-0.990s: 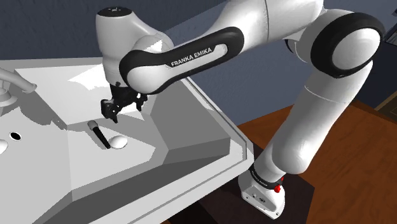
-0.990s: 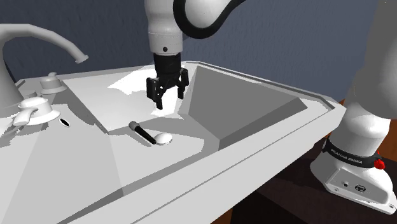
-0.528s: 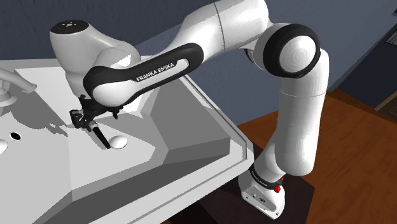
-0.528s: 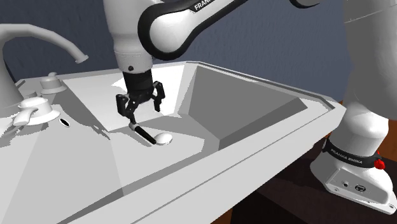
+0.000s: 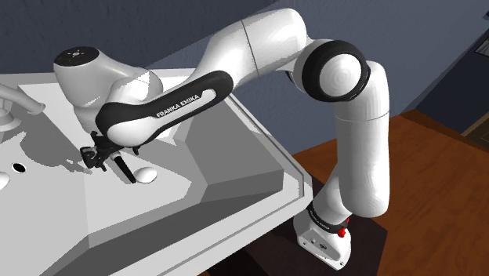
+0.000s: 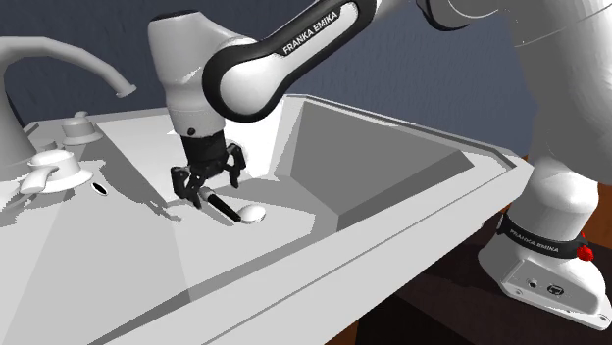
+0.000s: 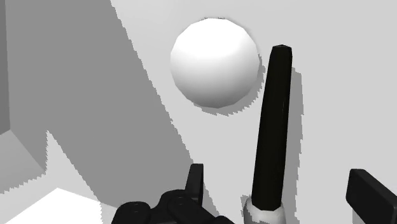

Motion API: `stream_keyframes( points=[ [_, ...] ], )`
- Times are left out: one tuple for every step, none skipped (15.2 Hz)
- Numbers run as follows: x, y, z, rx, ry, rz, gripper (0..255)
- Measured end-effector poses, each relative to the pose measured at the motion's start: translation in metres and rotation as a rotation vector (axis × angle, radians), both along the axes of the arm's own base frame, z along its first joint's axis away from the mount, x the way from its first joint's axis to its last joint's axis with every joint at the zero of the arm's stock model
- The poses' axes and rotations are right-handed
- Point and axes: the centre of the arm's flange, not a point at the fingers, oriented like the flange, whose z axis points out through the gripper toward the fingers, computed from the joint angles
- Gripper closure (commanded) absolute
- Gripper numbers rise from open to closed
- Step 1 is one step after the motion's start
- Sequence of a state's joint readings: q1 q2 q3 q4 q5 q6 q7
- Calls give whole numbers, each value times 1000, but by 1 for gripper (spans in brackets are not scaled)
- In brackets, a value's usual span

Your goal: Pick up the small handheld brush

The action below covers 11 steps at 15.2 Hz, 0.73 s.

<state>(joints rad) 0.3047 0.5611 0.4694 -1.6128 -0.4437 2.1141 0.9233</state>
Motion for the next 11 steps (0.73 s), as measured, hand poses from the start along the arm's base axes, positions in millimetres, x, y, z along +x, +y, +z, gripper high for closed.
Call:
stream_keyframes(
  points=[
    [0,1,-7,0,0,0,0],
    [0,2,-11,0,0,0,0],
    [0,1,-13,0,0,0,255],
    [0,1,-14,0,0,0,255],
    [0,1,-15,0,0,0,255],
    [0,1,-15,0,0,0,255],
    [0,1,-15,0,0,0,255],
    [0,1,-15,0,0,0,255],
    [0,1,-15,0,0,0,255],
    [0,1,-15,0,0,0,255],
    [0,1,-15,0,0,0,255]
  ],
)
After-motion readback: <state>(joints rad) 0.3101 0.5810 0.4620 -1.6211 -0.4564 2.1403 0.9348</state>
